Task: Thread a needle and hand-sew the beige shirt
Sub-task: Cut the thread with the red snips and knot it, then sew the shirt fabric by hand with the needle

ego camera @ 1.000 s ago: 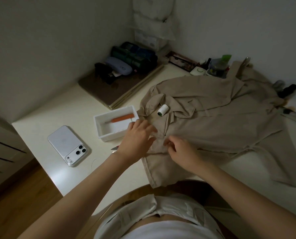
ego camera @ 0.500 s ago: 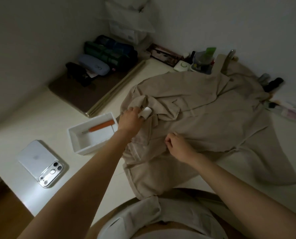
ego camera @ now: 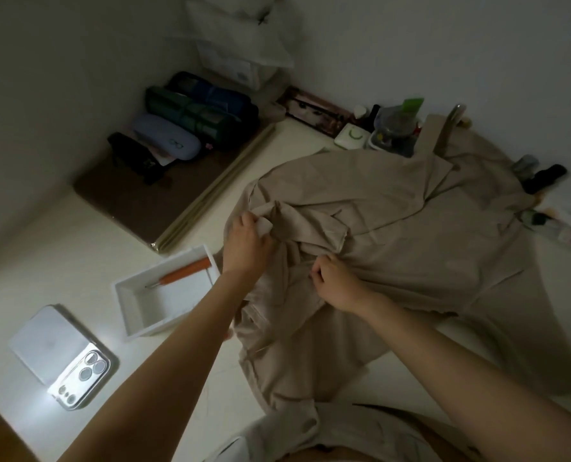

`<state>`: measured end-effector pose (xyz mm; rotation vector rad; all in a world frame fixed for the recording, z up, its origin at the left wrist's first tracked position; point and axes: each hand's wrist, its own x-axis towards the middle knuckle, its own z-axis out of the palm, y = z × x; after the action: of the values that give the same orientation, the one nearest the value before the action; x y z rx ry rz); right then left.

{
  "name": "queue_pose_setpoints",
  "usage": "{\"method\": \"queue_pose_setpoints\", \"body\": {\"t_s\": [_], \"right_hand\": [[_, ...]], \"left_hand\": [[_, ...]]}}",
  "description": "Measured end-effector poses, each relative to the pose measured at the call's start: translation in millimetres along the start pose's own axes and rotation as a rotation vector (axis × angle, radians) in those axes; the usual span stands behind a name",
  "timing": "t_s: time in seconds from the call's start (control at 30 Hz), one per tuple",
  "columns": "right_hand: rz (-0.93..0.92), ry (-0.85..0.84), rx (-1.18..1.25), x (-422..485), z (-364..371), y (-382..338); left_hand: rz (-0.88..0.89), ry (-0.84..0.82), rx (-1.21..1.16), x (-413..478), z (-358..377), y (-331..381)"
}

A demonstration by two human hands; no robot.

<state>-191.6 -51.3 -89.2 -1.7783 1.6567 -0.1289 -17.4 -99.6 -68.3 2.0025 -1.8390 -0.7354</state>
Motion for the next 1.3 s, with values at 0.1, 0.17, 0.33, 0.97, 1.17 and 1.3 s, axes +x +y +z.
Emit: {"method": "queue_pose_setpoints", "body": {"t_s": [0.1,0.17,0.33,0.97,1.17,1.3], "right_hand": [[-0.015,0.002,-0.036,11,-3,-7],[-0.020,-0.006,-0.052,17,-3,-12],[-0.011,-0.020,-0.064,22,-1,-17],[0.150,0.396,0.440,-95,-32,62],[0.110,0.564,0.621,-129,-45,67],[0.027,0.654,0.709,-139,-57,63]], "left_hand": [[-0.032,0.105,0.107,3,-11,-18],[-0.083,0.114,0.198,6,-14,-29],[-0.237,0.077,0.349,8,-23,-51],[0.299,-0.288,0.270,-95,33,13],[0.269,-0.209,0.198,-93,38,9],[0.213,-0.019,0.043,-95,24,21]]}}
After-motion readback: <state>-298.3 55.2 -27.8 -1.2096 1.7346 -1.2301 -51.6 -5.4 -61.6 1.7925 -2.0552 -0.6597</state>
